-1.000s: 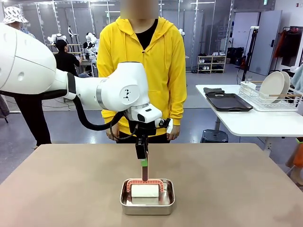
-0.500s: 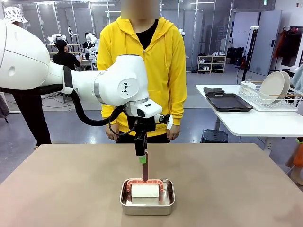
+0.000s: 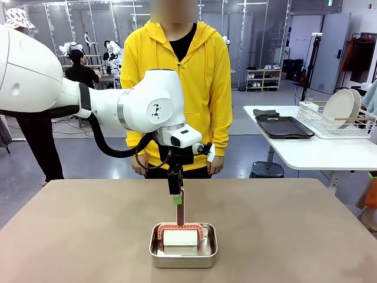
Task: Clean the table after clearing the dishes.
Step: Place the Lint Roller back on top of the Airtight Container.
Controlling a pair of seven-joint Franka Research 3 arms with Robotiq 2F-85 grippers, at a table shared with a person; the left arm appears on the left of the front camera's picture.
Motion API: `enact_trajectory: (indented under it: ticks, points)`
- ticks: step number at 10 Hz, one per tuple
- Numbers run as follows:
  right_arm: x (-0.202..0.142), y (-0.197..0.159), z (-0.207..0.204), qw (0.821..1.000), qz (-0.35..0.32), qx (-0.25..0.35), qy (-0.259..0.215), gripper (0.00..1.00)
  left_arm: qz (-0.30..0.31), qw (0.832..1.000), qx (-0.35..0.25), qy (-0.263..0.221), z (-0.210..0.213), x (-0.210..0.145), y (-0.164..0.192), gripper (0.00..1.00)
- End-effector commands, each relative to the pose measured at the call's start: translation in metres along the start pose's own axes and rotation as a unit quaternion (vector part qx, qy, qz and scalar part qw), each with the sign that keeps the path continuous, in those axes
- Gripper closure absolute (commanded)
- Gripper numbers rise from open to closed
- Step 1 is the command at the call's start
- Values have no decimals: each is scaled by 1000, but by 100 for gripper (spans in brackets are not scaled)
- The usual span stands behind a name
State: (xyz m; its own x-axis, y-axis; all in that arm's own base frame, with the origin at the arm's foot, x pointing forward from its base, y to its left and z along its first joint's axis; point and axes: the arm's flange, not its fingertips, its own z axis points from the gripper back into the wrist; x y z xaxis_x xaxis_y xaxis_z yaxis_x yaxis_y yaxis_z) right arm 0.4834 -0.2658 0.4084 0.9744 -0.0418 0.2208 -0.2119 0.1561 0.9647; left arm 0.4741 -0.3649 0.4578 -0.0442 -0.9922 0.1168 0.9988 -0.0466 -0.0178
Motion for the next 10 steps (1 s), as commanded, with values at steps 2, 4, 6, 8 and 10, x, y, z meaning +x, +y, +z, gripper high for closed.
enact_trajectory:
  ticks: [2, 4, 6, 8, 10]
  points:
    - [-5, 4, -4, 1000, -2, -2, 2, 4, 0, 1000, 1, 0, 2, 0, -1, 0]
    - [-5, 4, -4, 1000, -2, -2, 2, 4, 0, 1000, 1, 0, 2, 0, -1, 0]
    - [-5, 4, -4, 1000, -2, -2, 2, 4, 0, 1000, 1, 0, 2, 0, -1, 0]
    - [-5, 4, -4, 1000, -2, -2, 2, 4, 0, 1000, 1, 0, 2, 0, -1, 0]
    - [-5, 4, -4, 1000, -2, -2, 2, 4, 38, 998, -51, -13, 24, -3, 7, 0]
